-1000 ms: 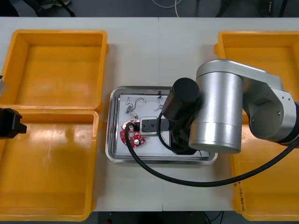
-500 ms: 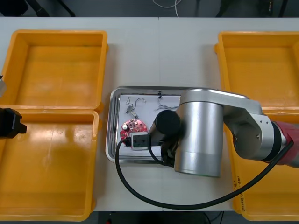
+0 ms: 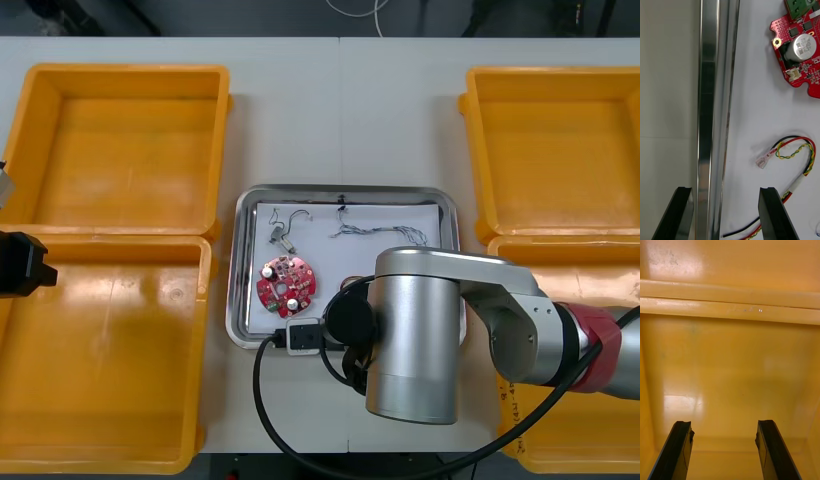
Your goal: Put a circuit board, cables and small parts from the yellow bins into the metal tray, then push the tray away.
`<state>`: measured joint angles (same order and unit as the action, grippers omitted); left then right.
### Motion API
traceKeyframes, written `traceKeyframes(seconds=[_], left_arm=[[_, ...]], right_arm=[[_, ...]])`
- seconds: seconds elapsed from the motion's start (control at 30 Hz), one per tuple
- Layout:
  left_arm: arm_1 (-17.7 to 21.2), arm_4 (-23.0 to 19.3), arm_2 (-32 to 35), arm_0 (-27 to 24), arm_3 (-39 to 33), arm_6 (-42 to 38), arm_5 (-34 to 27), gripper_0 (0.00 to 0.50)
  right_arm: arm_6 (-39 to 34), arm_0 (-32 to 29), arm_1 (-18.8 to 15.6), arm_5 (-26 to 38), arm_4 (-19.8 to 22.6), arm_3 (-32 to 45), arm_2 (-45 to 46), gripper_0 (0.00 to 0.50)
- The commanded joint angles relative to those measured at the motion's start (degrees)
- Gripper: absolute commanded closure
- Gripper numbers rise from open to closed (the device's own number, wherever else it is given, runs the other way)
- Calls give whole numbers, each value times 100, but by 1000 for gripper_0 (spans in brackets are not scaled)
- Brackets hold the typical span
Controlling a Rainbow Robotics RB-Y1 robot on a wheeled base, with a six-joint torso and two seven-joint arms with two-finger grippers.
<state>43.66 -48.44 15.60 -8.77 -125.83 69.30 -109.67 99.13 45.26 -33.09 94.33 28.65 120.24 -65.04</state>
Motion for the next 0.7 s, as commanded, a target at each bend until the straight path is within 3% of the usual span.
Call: traceKeyframes(seconds=[0.03,0.33,0.7], left_arm=[[248,-43,58,95,-187,488,-33,0],[248,-43,58,95,-187,488,-33,0],[248,-43,58,95,-187,488,-33,0]], right_arm=[[-17,-131,277,-108,-88,-123,-70,0],[-70,-184,348,-407,-475,-308,-316,0],[-122,-193,339,-547,-633,-334,-431,0]])
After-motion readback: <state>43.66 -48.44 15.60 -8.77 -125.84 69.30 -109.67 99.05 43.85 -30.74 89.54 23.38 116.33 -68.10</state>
